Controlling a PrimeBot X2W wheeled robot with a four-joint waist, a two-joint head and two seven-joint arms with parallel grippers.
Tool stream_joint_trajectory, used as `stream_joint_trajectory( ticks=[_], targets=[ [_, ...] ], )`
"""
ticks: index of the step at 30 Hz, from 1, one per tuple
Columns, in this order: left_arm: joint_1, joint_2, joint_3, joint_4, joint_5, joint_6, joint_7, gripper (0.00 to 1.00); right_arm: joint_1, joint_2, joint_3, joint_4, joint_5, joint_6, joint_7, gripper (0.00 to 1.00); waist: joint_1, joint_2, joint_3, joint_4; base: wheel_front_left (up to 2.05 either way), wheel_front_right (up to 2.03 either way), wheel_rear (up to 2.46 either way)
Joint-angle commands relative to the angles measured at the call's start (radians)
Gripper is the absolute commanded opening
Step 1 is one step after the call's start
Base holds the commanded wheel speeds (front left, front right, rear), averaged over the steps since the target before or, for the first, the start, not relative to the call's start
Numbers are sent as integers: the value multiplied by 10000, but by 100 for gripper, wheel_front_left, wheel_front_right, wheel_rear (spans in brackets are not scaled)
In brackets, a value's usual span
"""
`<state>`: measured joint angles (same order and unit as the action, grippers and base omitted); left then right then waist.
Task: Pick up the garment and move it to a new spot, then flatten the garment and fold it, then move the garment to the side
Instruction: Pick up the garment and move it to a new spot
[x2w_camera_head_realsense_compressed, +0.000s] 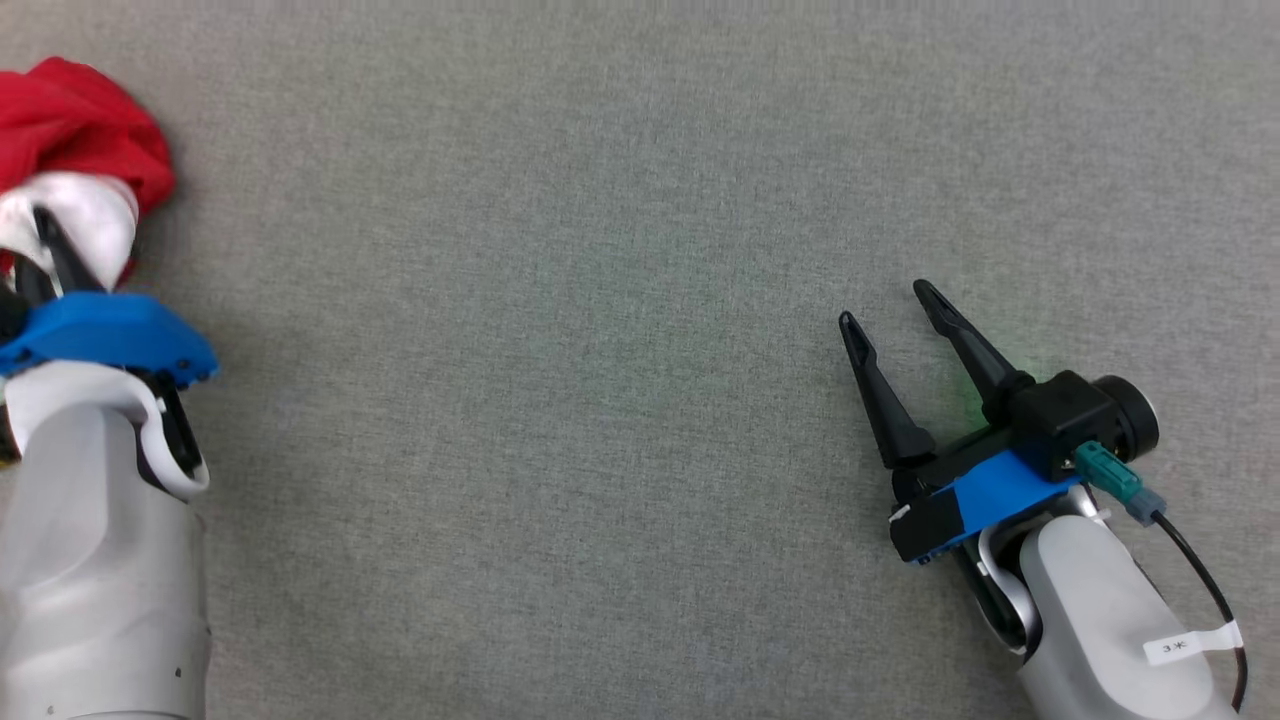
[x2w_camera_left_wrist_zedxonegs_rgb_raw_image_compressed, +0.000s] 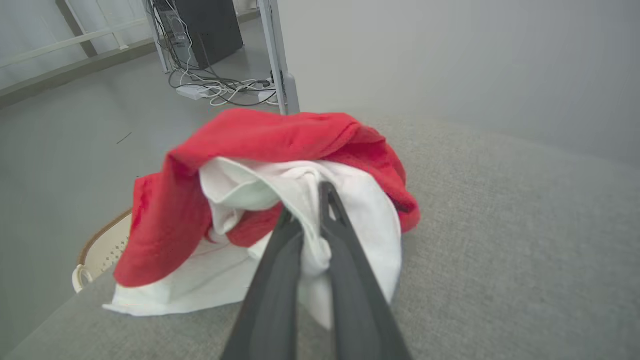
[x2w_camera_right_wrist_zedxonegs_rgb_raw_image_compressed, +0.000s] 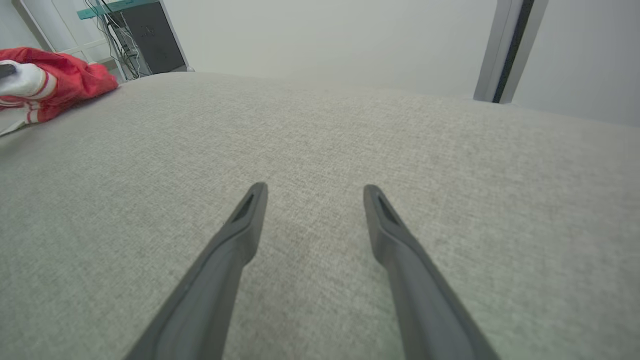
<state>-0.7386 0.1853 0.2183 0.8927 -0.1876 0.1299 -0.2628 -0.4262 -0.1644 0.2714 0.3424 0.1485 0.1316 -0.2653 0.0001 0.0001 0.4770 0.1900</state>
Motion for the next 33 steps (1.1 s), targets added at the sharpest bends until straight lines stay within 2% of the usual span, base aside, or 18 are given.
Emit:
stream_joint_trajectory(
  ticks=[1,9,16,20,22,25,29,30,31,33],
  targets=[
    [63,5,-190,-687,311,-167,-25,0,183,125,-115,172,21,-12,17,100,-1,-1,-301,-107,0,0,0],
    [358,-427,-1384,-2823,1317,-753,-27,0,460,692,-362,438,104,-8,7,100,-1,-1,-1345,-660,0,0,0],
    [735,-1099,-2878,-3607,1699,-1446,-28,0,694,973,-518,591,178,-8,7,100,-1,-1,-1989,-1690,0,0,0],
    [936,-1286,-3843,-3745,1523,-1745,-28,0,750,1067,-549,673,207,-8,9,100,-1,-1,-2166,-2437,0,0,0],
    [1082,-1336,-4344,-3728,1478,-1729,-26,0,788,1095,-518,719,226,-8,7,100,-1,-1,-2208,-2846,0,0,0],
    [1197,-1362,-5388,-3639,824,-1745,-28,0,790,1120,-467,769,261,-8,6,100,-1,-1,-2268,-3382,0,0,0],
    [1352,-1350,-6785,-3614,-126,-1405,-26,0,833,1128,-436,840,332,-8,6,100,-1,-1,-2339,-3901,0,0,0],
    [1352,-1350,-6785,-3614,-126,-1405,-26,0,833,1128,-436,840,332,-8,6,100,-1,-1,-2339,-3901,0,0,0],
    [1434,-1350,-7492,-3528,-544,-1257,-26,0,854,1135,-372,841,417,-8,8,100,-1,-1,-2364,-4062,0,0,0],
    [1411,-1344,-7789,-3523,-714,-1177,-28,0,856,1135,-389,832,457,-8,8,100,-1,-1,-2368,-4110,0,0,0]
  ],
)
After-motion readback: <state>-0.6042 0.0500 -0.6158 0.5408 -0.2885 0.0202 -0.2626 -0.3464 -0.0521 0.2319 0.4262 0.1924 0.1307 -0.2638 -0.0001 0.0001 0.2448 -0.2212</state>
